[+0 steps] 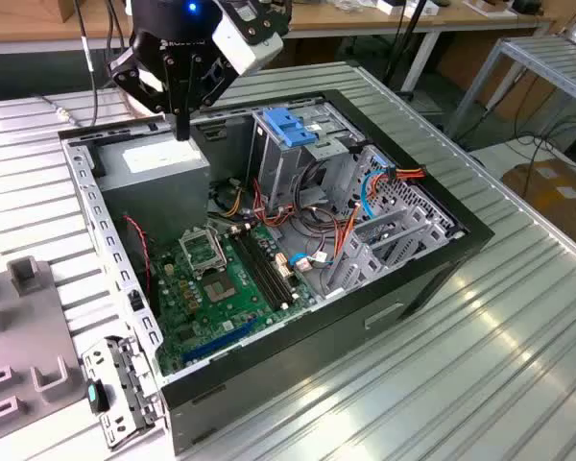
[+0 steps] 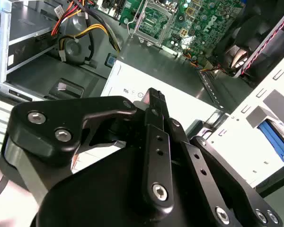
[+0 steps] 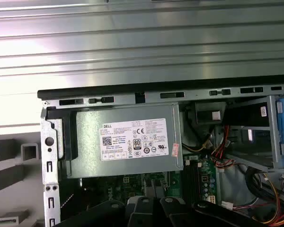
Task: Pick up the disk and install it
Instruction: 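Reach for the disk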
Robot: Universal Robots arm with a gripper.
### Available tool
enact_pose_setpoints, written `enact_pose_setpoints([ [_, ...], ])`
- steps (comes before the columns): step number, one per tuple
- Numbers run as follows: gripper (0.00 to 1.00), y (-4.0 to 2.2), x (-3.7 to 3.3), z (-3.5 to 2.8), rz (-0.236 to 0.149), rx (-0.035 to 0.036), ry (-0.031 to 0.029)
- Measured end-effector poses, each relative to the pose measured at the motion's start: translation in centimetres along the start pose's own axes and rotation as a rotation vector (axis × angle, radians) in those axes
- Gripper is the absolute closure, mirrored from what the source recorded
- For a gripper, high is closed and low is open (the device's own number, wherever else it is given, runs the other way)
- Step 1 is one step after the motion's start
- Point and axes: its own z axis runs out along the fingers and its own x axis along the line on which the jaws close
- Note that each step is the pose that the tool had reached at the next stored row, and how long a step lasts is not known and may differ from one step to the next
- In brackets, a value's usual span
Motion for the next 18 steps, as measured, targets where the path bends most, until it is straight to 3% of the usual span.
enact_pose_setpoints([
  [18, 0.89, -0.03, 0.39, 0.00, 0.000, 0.0000, 0.0000],
])
